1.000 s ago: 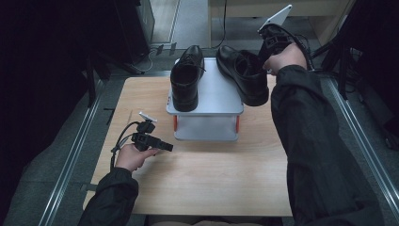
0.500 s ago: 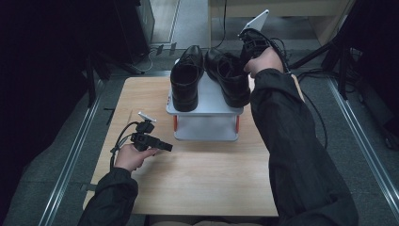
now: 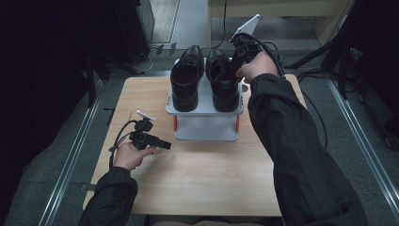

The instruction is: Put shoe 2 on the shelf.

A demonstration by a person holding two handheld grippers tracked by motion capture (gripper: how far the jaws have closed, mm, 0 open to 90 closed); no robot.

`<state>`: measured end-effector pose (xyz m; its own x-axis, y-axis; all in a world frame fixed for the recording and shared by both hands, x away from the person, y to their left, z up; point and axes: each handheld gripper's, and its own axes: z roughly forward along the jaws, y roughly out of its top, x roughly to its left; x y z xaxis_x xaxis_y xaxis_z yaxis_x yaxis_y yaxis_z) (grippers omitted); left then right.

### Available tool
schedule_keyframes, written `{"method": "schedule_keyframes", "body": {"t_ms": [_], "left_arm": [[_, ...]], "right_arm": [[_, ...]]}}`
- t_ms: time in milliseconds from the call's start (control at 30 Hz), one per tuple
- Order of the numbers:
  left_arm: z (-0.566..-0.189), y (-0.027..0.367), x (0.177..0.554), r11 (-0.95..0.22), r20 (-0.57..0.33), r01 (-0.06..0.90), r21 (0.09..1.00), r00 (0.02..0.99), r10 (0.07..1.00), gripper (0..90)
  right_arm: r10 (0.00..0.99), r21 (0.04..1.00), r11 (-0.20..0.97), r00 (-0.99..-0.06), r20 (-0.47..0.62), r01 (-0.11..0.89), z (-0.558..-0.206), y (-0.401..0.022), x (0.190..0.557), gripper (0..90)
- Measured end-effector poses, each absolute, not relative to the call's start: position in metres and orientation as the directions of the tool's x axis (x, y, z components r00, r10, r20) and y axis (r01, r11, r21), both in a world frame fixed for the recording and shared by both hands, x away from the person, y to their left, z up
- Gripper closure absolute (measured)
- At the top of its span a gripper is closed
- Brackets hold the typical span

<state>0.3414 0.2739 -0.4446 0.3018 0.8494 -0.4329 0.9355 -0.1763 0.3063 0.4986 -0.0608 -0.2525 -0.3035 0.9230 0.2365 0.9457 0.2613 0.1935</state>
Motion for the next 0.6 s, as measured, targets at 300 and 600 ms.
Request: {"method": "schedule_keyframes", "body": {"t_ms": [300, 600], "left_arm": [[-0.437, 0.271, 0.343, -0.169, -0.436, 0.93, 0.328, 0.308, 0.846, 50.1], [-0.416, 0.272, 0.342, -0.162, -0.444, 0.92, 0.357, 0.32, 0.837, 55.7]], "right_arm": [[0.909, 0.195, 0.269, -0.316, 0.272, 0.943, -0.259, -0.064, 0.495, 74.4], [0.888, 0.228, 0.279, -0.341, 0.31, 0.933, -0.255, -0.071, 0.495, 63.9]]}}
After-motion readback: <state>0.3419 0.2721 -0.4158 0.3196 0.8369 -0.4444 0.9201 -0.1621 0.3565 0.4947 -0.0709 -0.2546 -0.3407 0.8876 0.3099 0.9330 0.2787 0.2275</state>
